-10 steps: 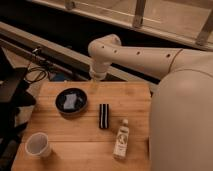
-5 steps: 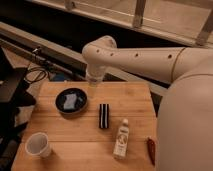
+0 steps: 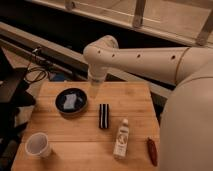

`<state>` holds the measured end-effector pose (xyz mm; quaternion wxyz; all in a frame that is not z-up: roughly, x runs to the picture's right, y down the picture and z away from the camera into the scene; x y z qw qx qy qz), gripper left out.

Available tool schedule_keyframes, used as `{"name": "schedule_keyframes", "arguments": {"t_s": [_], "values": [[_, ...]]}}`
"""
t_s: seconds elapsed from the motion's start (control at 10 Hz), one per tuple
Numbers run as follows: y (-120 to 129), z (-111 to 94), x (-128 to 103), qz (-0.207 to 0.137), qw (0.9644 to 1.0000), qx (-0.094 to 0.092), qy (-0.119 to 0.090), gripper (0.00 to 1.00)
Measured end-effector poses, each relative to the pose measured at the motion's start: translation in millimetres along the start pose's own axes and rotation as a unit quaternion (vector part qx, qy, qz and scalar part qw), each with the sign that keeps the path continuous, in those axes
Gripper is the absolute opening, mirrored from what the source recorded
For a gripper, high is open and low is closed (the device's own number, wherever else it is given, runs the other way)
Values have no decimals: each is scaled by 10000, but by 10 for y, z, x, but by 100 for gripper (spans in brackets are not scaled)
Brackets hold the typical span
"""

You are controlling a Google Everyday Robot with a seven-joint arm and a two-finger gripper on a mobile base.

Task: Move the arm in a circular motion

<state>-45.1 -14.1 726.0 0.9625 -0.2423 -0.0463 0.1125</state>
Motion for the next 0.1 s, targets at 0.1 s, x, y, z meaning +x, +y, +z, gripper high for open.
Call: {"name": "schedule_keyframes", "arguments": {"t_s": [0.1], "values": [[-78,-1,108,126,9998,50,135,67]]}}
